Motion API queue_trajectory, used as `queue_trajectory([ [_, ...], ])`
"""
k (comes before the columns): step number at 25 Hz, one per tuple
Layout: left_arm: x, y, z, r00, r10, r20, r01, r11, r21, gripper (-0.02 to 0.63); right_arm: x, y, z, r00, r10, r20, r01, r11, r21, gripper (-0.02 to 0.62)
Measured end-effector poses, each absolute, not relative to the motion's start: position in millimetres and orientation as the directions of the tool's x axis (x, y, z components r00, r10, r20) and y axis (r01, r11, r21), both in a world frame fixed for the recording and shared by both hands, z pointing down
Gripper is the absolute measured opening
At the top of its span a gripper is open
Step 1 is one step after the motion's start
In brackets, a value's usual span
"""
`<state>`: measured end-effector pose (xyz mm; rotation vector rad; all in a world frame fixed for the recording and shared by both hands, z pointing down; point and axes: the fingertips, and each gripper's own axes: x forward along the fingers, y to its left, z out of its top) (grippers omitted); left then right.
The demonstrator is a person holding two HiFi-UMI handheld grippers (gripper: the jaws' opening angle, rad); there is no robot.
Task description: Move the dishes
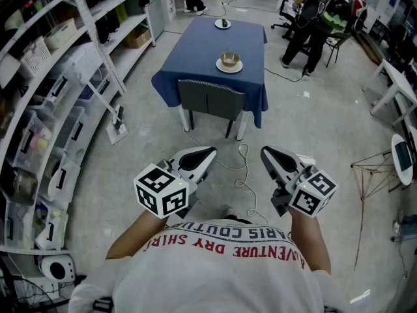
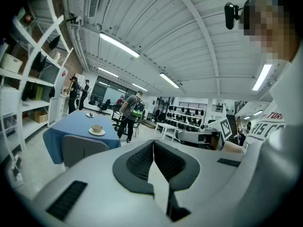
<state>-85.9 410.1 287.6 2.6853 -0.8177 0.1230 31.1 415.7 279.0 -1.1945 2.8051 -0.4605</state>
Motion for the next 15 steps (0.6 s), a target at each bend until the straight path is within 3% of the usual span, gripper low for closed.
queue_trajectory([
  [15,-85.8,393.1,301.0,0.83,-0.523,0.195,-0.558,-0.772,0.305,0.028,47.7,403.2,289.4,-0.666,-0.745,0.042,-0.715,0.622,-0.32,0.026],
])
